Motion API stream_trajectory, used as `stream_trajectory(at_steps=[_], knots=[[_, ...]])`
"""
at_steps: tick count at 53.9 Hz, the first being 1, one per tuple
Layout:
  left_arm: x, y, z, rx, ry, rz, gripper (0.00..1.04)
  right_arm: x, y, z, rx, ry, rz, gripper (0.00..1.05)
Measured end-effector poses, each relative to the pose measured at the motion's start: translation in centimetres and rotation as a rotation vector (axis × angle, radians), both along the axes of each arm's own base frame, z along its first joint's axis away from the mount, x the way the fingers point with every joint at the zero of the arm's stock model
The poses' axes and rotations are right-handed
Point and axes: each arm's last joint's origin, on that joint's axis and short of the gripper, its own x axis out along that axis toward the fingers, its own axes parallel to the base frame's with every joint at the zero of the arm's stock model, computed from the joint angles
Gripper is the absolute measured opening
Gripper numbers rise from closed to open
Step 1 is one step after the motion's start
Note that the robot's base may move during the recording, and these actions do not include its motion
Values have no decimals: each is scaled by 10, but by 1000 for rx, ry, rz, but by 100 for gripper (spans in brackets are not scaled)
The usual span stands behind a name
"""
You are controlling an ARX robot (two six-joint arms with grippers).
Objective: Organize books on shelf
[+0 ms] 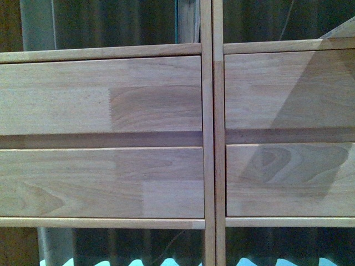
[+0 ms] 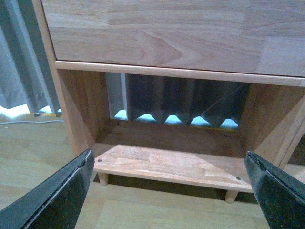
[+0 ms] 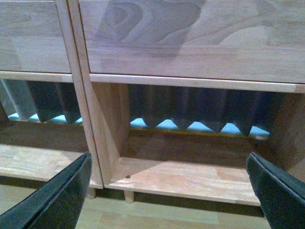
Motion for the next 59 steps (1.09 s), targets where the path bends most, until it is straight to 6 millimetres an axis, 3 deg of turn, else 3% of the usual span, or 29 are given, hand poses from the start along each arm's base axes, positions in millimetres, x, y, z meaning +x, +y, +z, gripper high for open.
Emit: stream_trajectory(at_steps=[39,43,46,49,59], knots=[[0,0,0,0,0,0,97,0,0,0,0,1,2,98],[0,0,0,0,0,0,97,2,-1,1,83,98,154,98],[0,0,0,0,0,0,97,8,-3,11,184,129,257,98],[0,0,0,0,0,1,97,20,-6,36,299,101,316,98],[0,0,0,0,0,0,97,62,-7,87,512,10,303,98]])
